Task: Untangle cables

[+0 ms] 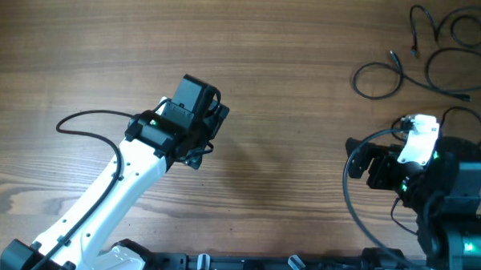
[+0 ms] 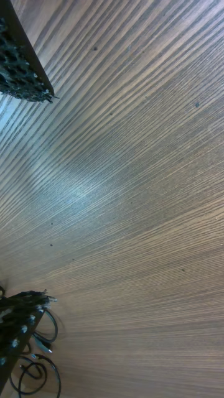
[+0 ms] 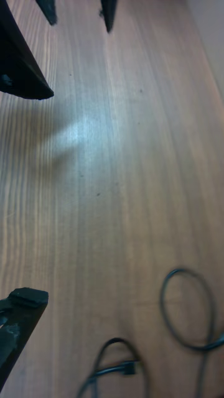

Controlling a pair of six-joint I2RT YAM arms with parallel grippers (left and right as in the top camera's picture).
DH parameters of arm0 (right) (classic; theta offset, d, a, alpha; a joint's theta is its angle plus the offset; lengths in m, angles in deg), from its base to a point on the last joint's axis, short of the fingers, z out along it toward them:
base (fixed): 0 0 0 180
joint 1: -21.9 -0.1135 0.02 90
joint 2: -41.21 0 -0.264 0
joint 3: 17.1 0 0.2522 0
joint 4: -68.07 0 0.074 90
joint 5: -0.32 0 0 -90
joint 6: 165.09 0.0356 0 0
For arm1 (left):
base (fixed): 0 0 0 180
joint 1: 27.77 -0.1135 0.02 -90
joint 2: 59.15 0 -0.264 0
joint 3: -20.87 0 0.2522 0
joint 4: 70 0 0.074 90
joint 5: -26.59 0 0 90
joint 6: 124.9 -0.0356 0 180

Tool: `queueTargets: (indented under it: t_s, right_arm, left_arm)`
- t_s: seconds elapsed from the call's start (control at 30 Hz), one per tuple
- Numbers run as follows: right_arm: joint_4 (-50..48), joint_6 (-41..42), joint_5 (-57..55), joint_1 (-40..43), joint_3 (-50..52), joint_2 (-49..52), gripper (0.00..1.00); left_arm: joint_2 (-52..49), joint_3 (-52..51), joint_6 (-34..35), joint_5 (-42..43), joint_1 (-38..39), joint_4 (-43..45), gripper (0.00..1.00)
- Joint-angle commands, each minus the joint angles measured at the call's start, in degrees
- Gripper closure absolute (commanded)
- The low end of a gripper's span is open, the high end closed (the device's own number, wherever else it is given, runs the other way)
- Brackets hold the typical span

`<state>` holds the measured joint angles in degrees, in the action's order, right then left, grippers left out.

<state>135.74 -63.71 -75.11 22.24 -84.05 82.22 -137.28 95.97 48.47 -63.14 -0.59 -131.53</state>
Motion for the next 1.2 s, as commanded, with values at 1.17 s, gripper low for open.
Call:
queueTargets:
  t_s: [1.17]
  right_arm:
    - [-55.74,-7.54,4.50,-4.31,48.78,-40.83,0.00]
  left_arm:
    - [-0.42,0.59,-0.70,-1.03,-0.35,-0.07,0.00]
